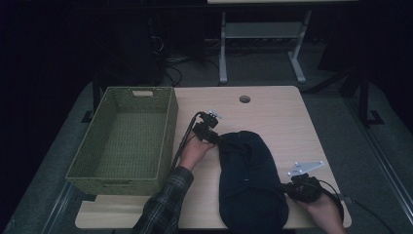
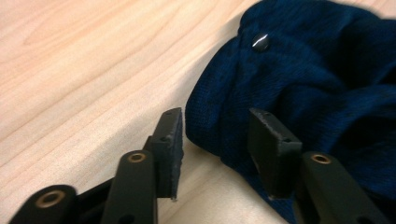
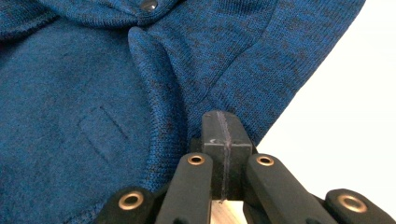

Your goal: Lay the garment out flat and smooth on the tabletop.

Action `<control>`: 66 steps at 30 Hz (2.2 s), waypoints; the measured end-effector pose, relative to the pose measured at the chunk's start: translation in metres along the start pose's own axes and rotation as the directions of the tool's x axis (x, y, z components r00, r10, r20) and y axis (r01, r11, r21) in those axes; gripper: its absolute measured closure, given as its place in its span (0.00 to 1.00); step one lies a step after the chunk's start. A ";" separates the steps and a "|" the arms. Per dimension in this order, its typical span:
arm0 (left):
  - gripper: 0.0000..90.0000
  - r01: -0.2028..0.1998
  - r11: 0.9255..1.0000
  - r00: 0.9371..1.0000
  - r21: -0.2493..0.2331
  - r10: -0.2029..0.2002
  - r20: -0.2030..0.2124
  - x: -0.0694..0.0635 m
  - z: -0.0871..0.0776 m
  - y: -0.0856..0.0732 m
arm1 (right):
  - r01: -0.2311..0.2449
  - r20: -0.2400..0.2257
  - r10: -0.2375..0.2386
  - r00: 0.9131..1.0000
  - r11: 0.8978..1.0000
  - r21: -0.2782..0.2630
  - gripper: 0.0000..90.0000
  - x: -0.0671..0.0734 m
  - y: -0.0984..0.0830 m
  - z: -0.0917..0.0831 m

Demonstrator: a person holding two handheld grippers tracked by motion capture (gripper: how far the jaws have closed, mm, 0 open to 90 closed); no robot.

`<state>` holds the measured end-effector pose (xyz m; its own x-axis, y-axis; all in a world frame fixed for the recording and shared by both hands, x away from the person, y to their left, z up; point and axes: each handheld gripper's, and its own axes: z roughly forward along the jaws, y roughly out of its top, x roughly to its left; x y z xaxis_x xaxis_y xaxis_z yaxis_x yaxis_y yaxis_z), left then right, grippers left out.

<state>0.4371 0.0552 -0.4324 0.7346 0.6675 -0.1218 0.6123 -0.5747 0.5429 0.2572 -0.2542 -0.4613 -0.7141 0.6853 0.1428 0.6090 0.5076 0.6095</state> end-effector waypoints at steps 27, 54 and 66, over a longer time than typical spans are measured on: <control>0.74 -0.019 1.000 0.999 -0.023 0.018 -0.040 0.006 -0.015 0.002 | -0.007 0.015 0.006 1.000 1.000 0.004 1.00 0.002 0.000 0.000; 0.99 -0.078 0.997 0.996 -0.016 0.077 -0.055 -0.012 -0.068 -0.004 | 0.012 0.044 -0.013 0.999 1.000 0.021 1.00 0.006 0.003 0.000; 0.88 -0.106 0.994 0.993 -0.018 0.107 0.045 -0.030 -0.042 -0.007 | 0.041 0.019 -0.042 0.999 0.999 0.017 1.00 0.019 0.008 0.006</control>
<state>0.3986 0.0595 -0.3975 0.8080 0.5806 -0.1001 0.5257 -0.6336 0.5676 0.2506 -0.2341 -0.4583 -0.7321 0.6734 0.1025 0.5849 0.5443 0.6014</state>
